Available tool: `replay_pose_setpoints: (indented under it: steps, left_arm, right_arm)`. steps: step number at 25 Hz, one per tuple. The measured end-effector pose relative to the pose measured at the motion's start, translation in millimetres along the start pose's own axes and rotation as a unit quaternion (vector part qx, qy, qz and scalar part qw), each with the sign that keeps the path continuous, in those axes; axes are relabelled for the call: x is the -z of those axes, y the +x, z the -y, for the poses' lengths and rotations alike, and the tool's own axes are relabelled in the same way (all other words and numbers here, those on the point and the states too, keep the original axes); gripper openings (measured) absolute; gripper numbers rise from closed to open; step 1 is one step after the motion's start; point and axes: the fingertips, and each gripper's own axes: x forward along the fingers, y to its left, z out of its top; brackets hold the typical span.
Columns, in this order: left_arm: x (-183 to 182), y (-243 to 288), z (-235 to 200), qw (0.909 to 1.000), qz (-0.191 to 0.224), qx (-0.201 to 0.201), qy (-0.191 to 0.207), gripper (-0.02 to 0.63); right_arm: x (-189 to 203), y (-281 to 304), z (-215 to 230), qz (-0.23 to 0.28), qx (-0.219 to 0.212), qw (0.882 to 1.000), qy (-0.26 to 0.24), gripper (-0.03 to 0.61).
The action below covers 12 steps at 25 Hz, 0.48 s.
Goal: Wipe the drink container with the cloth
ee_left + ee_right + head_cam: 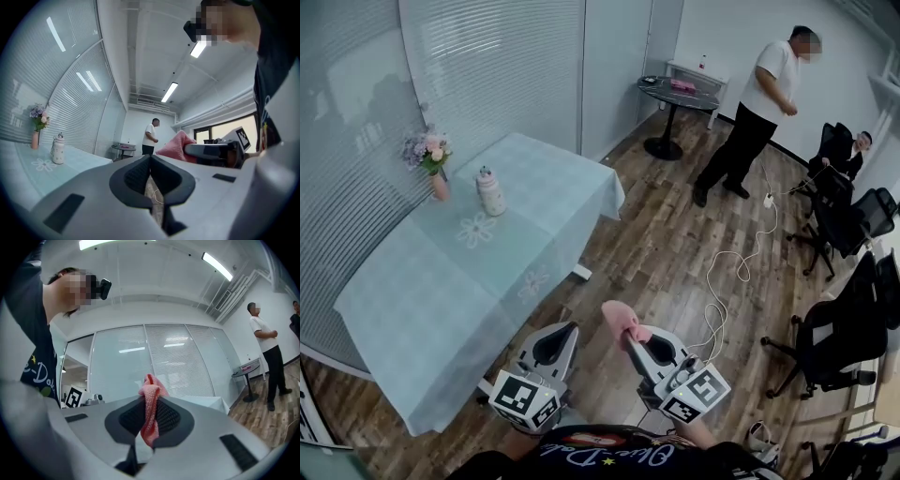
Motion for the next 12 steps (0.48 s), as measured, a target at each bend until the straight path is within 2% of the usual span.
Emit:
replay_pose_setpoints:
  steps: [6, 12]
  left_arm:
    - [-3.2, -15.2, -60.2, 0.9997, 0.004, -0.02, -0.014, 0.005]
    - [-2.6, -26.9, -110.4, 0.9994, 0.01, -0.027, -0.019, 0.005]
  right_arm:
    - [3.6, 55.7, -4.5, 0.007, -0.007, 0.999, 0.032, 0.023]
    - [15.2, 104.1, -12.0, -0.001, -0.005, 1.0, 0.026, 0.023]
